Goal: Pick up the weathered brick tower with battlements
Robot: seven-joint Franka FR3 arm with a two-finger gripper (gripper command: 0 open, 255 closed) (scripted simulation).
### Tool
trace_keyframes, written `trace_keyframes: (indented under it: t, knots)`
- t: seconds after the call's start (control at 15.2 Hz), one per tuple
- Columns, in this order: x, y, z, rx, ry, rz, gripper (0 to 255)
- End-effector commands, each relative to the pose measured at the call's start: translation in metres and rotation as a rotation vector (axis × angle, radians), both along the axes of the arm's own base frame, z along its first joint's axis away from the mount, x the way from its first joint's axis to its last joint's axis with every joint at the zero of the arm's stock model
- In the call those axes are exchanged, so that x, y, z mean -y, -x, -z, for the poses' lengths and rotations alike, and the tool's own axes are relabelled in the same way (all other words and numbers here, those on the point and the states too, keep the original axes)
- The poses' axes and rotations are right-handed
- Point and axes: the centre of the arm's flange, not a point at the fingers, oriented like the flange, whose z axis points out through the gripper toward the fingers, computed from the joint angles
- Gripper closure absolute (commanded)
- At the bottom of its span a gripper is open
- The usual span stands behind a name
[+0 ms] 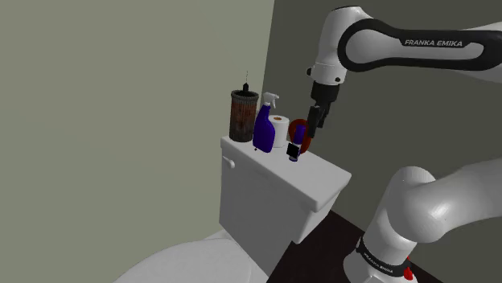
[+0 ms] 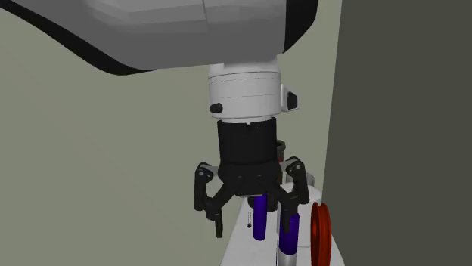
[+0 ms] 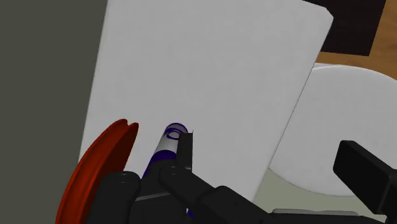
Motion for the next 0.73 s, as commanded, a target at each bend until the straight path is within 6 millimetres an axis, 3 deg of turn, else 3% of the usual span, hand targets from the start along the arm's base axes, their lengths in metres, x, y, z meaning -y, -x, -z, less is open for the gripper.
trace_keyframes:
  t: [0.0, 0.66]
  knots:
    - [0.0, 0.0, 0.0, 0.0, 0.0, 0.0, 0]
    - [0.071, -0.1, -0.036, 0.051, -0.048, -0.338, 0]
